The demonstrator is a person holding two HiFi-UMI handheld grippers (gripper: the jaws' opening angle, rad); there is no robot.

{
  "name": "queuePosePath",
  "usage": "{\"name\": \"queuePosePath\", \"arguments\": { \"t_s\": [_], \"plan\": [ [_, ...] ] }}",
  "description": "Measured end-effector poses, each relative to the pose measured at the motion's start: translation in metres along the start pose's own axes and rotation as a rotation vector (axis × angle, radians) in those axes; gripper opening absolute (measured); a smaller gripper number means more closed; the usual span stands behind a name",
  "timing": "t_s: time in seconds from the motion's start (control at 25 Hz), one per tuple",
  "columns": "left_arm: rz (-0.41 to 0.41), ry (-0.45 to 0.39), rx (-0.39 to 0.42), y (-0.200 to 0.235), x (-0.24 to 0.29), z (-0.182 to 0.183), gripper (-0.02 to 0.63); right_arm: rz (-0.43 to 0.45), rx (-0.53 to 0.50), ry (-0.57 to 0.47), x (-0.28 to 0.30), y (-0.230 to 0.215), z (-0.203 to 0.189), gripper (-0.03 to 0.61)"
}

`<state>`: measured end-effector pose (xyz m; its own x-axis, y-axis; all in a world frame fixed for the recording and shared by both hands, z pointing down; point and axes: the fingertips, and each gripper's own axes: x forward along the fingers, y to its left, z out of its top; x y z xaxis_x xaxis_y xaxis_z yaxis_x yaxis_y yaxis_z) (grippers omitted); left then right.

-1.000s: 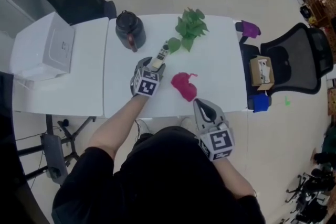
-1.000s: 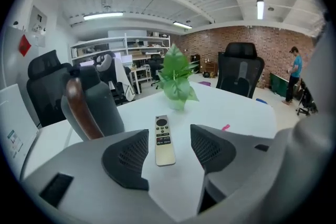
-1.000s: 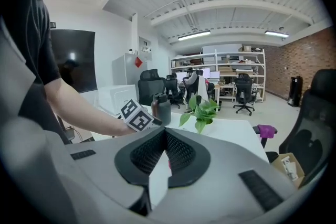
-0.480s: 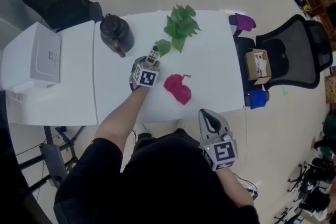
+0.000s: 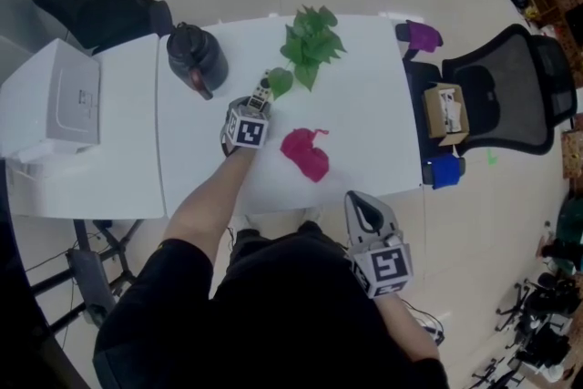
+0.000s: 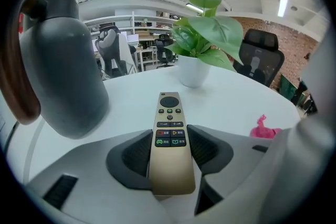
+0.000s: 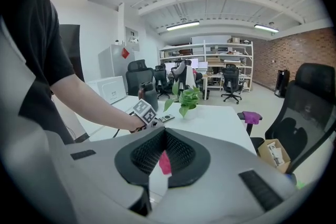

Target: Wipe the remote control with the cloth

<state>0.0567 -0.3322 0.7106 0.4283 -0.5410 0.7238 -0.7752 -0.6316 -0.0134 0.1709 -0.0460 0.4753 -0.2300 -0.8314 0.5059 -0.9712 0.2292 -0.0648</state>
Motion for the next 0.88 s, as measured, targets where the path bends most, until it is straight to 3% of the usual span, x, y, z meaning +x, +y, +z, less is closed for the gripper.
{"name": "queuePosePath", "arguments": {
  "t_s": [0.12, 0.36, 0.68, 0.88],
  "plan": [
    [-0.006, 0.007, 0.025, 0.0, -0.009, -0.001, 0.212, 0.01, -0.004, -0.004, 0.002, 0.003, 0.001, 0.006],
    [0.013, -0.096, 0.035, 0.009, -0.049, 0.004, 0.21, 0.039, -0.008, -0.02, 0.008, 0.009, 0.007, 0.007],
    [-0.044, -0.253, 0.074, -0.017, -0.159, 0.022, 0.21, 0.109, -0.032, -0.003, 0.038, 0.024, 0.012, 0.008],
    [-0.054, -0.339, 0.098, -0.031, -0.234, 0.03, 0.21, 0.126, -0.096, 0.051, 0.074, 0.026, -0.008, 0.011]
  ]
}}
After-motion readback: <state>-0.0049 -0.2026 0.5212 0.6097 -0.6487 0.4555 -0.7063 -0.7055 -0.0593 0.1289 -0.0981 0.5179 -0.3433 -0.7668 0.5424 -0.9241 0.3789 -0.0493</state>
